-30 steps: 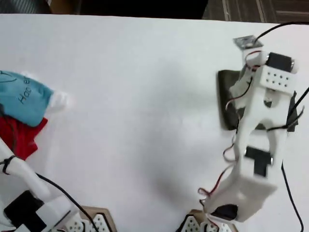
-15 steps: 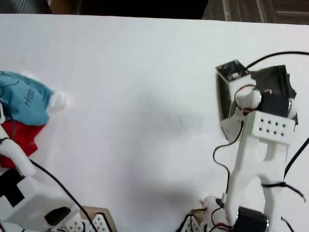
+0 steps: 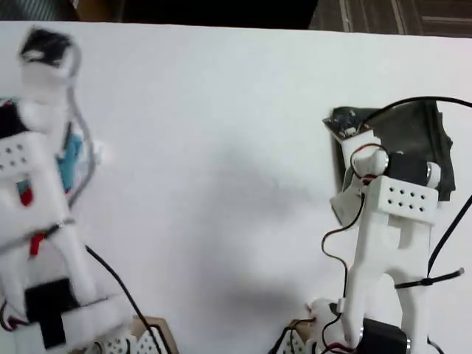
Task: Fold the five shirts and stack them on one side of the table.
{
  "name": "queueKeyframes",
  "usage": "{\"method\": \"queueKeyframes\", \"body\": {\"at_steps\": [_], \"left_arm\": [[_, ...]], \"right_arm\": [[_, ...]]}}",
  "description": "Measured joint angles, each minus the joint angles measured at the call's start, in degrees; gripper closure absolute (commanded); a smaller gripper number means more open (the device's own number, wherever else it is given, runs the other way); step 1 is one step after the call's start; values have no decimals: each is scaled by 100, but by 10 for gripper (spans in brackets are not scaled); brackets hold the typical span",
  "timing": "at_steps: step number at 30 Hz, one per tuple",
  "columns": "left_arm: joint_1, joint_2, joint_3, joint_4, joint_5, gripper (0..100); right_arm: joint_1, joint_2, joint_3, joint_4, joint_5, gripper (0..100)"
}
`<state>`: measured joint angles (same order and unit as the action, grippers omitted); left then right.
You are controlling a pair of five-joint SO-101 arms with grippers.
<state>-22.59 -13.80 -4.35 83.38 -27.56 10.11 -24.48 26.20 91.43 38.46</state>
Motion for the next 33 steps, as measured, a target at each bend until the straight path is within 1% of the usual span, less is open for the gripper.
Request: {"method": "queueKeyframes", "body": {"at_steps": [3, 8, 13, 15, 20, 21, 23, 25, 28, 31, 33], "left_arm": [[800, -738, -202, 273, 0, 975], [1960, -1925, -246, 387, 0, 974], [2945, -2312, 290, 651, 0, 967], [3112, -2312, 677, 703, 0, 924], [3165, -2321, 1495, 730, 0, 727], [3165, -2321, 1565, 738, 0, 713], [3165, -2330, 1565, 782, 0, 721], [3015, -2338, 1486, 791, 0, 731], [2444, -2347, 958, 791, 0, 732], [1618, -2356, 422, 791, 0, 732], [976, -2365, 343, 782, 0, 732]], "right_arm": [[0, 0, 0, 0, 0, 661], [0, 0, 18, 0, 0, 661], [0, 0, 18, 0, 0, 661], [0, 0, 18, 0, 0, 661], [0, 0, 18, 0, 0, 661], [0, 0, 18, 0, 0, 661], [0, 0, 18, 0, 0, 661], [-26, 0, 18, 0, -9, 661], [-193, 0, 26, 0, 0, 661], [-492, 0, 53, -9, -9, 661], [-835, 0, 79, -9, -9, 661]]}}
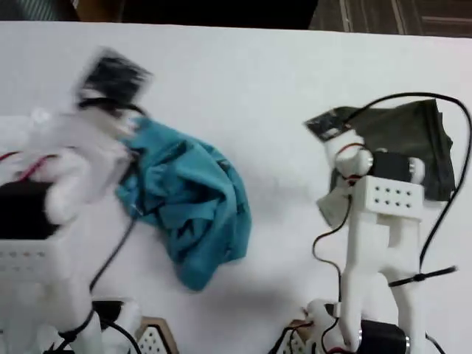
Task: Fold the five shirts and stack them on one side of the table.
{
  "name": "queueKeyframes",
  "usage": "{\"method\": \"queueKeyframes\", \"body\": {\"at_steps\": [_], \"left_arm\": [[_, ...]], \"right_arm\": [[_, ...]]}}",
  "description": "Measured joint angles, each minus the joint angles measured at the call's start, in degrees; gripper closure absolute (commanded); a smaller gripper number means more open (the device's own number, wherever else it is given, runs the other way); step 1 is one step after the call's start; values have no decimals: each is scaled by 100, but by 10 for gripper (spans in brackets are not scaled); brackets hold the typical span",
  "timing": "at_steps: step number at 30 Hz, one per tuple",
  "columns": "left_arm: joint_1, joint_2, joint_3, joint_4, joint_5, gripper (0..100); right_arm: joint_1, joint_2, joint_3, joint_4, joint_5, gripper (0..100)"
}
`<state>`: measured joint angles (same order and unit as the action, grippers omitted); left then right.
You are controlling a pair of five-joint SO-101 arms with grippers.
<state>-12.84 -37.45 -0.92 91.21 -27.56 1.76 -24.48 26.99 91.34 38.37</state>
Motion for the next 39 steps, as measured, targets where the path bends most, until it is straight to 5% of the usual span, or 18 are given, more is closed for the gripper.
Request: {"method": "queueKeyframes", "body": {"at_steps": [5, 11, 18, 23, 28, 39], "left_arm": [[-1662, 0, 985, -510, -18, 732], [-3868, 0, 2804, -2048, -404, 732], [-5169, 0, 4079, -2945, -1266, 732], [-5415, 0, 4255, -2998, -1354, 732], [-5415, 0, 4255, -2998, -1354, 732], [-5240, 0, 4281, -2998, -1345, 732]], "right_arm": [[-1345, 0, 0, -79, -79, 661], [-3095, 0, 0, -870, -448, 661], [-4105, 730, -273, -1187, -466, 661], [-3859, 2145, -440, -1653, -466, 680], [-3007, 3411, -1169, -1670, -466, 998], [-844, 3991, -3297, -782, -475, 978]]}}
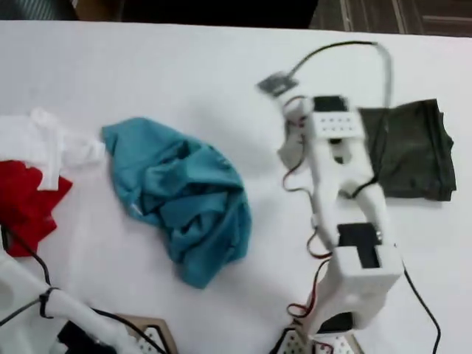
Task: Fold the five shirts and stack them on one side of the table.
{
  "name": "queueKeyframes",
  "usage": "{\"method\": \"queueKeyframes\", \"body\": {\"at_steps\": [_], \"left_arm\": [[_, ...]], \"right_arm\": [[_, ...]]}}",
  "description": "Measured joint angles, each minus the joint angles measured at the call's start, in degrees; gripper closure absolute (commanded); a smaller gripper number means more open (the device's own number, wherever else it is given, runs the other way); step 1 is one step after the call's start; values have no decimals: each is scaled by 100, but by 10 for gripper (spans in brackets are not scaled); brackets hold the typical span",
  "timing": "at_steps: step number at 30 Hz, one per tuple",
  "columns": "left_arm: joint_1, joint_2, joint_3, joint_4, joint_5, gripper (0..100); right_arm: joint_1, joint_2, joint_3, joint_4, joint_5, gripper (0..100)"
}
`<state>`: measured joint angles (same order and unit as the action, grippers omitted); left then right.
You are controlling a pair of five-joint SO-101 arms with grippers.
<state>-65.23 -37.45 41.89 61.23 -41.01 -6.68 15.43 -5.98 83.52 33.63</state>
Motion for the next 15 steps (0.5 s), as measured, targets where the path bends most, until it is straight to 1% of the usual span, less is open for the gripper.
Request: {"method": "queueKeyframes", "body": {"at_steps": [2, 4, 6, 9, 11, 12, 15], "left_arm": [[132, 0, 35, 0, 0, 732], [273, 0, 123, 0, 0, 732], [387, 0, 220, -9, -9, 732], [422, 0, 281, -35, 149, 732], [413, 0, 281, -44, 211, 732], [413, 0, 281, -53, 220, 732], [404, 0, 281, -53, 220, 732]], "right_arm": [[-105, 0, -158, 325, 9, 977], [-369, 0, -246, 563, 0, 964], [-774, 9, -413, 782, 0, 908], [-1442, 9, -809, 1073, 9, 789], [-1837, 0, -1081, 1143, -123, 730], [-1996, 0, -1196, 1178, -202, 716], [-2453, -114, -1371, 1178, -316, 724]]}}
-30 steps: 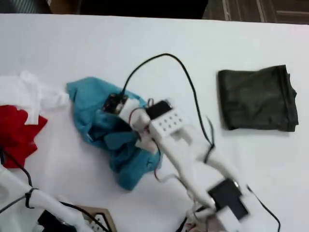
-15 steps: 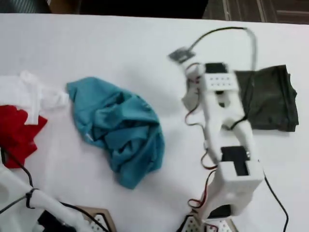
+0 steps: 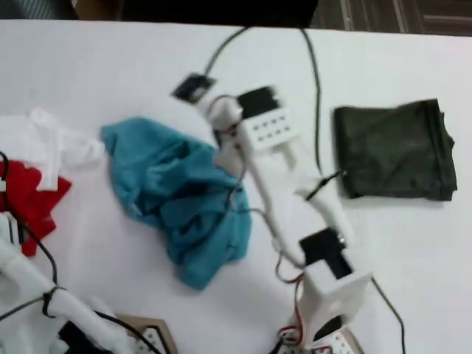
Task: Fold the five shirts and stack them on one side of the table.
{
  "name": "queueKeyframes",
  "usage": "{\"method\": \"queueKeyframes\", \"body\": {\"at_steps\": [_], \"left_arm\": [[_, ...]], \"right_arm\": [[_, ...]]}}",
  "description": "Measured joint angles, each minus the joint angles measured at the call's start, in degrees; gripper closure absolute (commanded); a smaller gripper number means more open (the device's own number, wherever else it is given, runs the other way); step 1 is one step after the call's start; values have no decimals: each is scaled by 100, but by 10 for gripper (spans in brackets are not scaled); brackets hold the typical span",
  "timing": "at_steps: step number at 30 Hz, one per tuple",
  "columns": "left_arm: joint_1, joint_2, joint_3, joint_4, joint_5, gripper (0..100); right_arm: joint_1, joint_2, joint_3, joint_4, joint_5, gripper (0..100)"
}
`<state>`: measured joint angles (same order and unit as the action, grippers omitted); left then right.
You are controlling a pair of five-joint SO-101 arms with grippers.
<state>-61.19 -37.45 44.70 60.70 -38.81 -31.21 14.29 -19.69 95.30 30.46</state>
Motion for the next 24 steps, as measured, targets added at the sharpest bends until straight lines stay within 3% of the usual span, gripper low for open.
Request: {"method": "queueKeyframes", "body": {"at_steps": [8, 12, 17, 21, 24], "left_arm": [[-18, 0, 0, 0, 0, 732], [-35, 0, 0, 0, 0, 732], [-35, 0, 35, 0, 0, 732], [-35, 0, 35, 0, 0, 732], [-35, 0, 35, 0, 0, 732]], "right_arm": [[-1538, -193, -9, 193, -141, 730], [-1714, -105, 316, -26, -158, 729], [-1160, 659, 501, -809, -158, 769], [-229, 1222, 466, -1398, -158, 995], [580, 1371, 132, -1459, -158, 968]]}}
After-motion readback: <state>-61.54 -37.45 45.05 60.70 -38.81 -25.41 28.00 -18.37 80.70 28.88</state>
